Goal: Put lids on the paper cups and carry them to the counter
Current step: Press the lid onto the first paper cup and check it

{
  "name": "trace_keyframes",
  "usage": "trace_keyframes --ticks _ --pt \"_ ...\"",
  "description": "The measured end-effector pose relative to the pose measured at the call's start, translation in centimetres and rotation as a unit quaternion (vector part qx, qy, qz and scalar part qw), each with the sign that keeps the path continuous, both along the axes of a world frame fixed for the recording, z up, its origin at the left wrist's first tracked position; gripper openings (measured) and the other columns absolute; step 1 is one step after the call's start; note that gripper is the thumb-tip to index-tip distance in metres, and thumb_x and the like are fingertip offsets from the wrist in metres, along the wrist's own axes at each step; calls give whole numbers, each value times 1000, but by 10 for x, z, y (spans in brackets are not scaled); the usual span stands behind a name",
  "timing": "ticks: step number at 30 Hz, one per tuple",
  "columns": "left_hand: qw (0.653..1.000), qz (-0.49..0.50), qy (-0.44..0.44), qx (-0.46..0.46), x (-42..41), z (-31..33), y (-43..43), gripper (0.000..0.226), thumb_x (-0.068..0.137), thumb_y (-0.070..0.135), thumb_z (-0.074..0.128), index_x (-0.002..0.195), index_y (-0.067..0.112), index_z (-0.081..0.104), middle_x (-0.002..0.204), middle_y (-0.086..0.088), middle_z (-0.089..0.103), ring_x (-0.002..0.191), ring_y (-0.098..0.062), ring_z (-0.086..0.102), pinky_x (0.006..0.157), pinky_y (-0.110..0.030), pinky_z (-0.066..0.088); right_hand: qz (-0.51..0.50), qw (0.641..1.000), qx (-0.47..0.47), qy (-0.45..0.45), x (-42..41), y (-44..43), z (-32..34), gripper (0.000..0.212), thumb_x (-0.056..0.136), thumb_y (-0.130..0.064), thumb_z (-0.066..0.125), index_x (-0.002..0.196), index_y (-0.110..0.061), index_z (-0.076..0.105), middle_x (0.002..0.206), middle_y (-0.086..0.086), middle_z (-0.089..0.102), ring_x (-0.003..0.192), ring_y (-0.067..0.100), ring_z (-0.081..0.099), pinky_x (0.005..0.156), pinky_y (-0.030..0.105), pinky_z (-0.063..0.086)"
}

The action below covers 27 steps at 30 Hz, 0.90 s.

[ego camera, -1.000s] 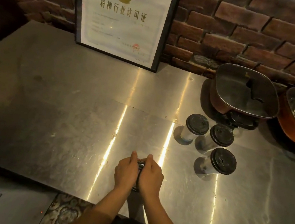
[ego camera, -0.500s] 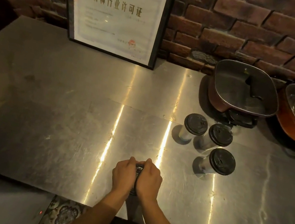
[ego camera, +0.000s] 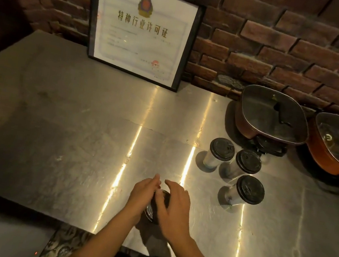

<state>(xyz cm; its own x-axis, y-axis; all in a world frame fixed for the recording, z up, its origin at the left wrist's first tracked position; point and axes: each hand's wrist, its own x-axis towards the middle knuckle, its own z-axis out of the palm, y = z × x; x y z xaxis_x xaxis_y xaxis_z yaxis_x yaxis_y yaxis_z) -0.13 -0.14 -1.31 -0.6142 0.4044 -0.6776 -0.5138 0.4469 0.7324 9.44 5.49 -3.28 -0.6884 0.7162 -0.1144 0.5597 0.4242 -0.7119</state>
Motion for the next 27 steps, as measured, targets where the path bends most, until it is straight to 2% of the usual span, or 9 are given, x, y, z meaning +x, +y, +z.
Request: trace_keyframes --ticks 2,6,7,9,11,14,17,24,27 --pt "999 34 -16 19 -3 5 -5 46 101 57 43 107 23 73 107 1 74 103 -21 68 101 -39 52 111 987 112 17 0 1 4 47 99 -56 43 138 -32 54 144 -9 54 136 11 45 125 48 19" --pt "997 61 -21 50 -6 8 -17 52 103 56 34 106 23 74 111 -1 74 106 -22 68 103 -42 52 262 938 225 -24 -9 3 4 55 96 -59 42 140 -29 55 149 -5 51 142 18 39 125 54 3" --pt "996 67 -26 49 -6 8 -20 51 104 56 34 105 23 73 110 -1 74 105 -22 69 101 -42 53 286 923 253 -46 -10 4 0 57 97 -61 39 139 -28 56 149 -3 52 143 22 39 124 57 2" --pt "996 67 -42 44 -4 7 -22 48 104 54 37 104 23 73 106 -2 76 102 -21 70 96 -39 54 317 899 295 -70 -11 6 -9 56 97 -60 37 134 -26 61 143 0 57 139 26 45 121 62 11" --pt "997 59 -42 31 0 3 -23 43 104 50 43 109 20 74 104 -3 77 101 -21 72 97 -39 55 322 895 301 -62 -10 7 -15 54 95 -57 42 131 -22 63 133 1 63 126 25 55 118 55 28" --pt "997 67 -38 17 9 -3 -22 40 102 47 49 106 18 75 98 -5 79 96 -22 74 98 -44 56 317 897 304 -45 -9 8 -16 56 91 -56 50 129 -17 63 120 3 67 106 24 61 96 42 49" --pt "996 80 -34 18 13 -8 -19 42 102 49 48 103 18 75 95 -5 79 93 -23 75 96 -45 57 317 895 311 -38 -9 8 -15 55 88 -53 51 126 -15 64 114 3 67 100 23 59 87 40 50" --pt "994 94 -34 33 18 -7 -22 44 102 51 45 105 20 75 99 -5 79 96 -23 75 97 -45 57 310 897 312 -47 -10 7 -18 55 88 -55 49 125 -17 64 113 2 68 99 23 61 85 43 52" --pt "995 90 -31 30 17 -2 -22 44 104 49 42 102 19 74 97 -5 78 94 -21 73 85 -35 58 302 905 295 -58 -12 6 -13 54 88 -56 48 124 -18 64 111 1 68 97 23 62 81 42 53"
